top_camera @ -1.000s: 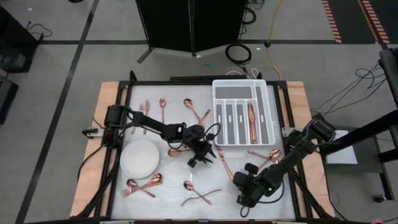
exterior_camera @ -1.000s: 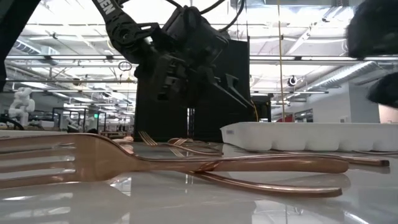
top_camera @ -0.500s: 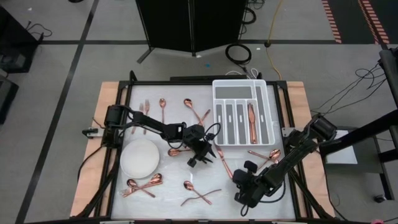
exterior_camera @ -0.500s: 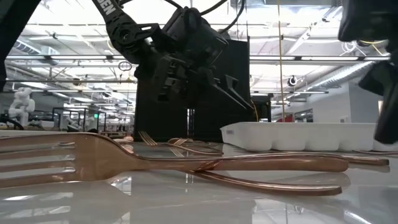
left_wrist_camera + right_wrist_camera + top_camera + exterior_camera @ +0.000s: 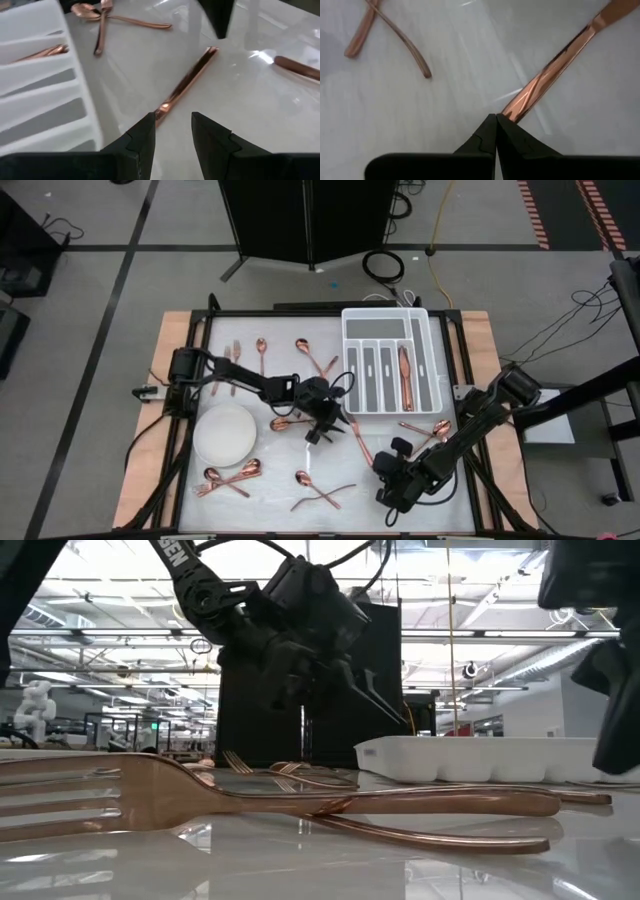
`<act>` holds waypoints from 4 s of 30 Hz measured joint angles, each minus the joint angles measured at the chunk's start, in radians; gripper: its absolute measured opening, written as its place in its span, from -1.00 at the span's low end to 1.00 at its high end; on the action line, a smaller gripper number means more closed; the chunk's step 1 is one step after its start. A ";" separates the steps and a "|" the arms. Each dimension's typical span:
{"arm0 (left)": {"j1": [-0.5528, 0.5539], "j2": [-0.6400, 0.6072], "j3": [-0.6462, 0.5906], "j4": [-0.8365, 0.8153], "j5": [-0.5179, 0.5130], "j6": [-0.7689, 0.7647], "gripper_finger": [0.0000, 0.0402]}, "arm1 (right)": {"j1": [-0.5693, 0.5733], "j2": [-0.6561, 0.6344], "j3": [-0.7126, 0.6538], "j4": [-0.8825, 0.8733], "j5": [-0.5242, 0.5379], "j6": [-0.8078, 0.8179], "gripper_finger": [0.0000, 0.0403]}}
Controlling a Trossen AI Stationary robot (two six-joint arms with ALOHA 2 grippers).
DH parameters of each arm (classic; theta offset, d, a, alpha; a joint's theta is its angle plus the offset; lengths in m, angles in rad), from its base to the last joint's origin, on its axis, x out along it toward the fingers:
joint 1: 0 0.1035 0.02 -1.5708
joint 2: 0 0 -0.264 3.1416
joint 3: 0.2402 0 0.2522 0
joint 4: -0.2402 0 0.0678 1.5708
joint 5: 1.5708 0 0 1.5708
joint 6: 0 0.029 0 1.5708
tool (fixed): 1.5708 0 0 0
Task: Sort silverware
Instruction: Put the bronze knife into the silverware tray
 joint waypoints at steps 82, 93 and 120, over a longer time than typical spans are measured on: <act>-0.187 0.001 0.001 -0.035 0.070 -0.149 -1.00 | -0.237 0.150 0.061 -0.108 0.208 -0.353 -1.00; -0.181 0.001 0.001 -0.037 0.068 -0.149 -1.00 | -0.239 0.126 0.061 -0.112 0.269 -0.390 -1.00; -0.182 0.001 0.001 -0.068 0.067 -0.132 -1.00 | -0.195 0.132 0.069 -0.111 -0.195 0.285 -1.00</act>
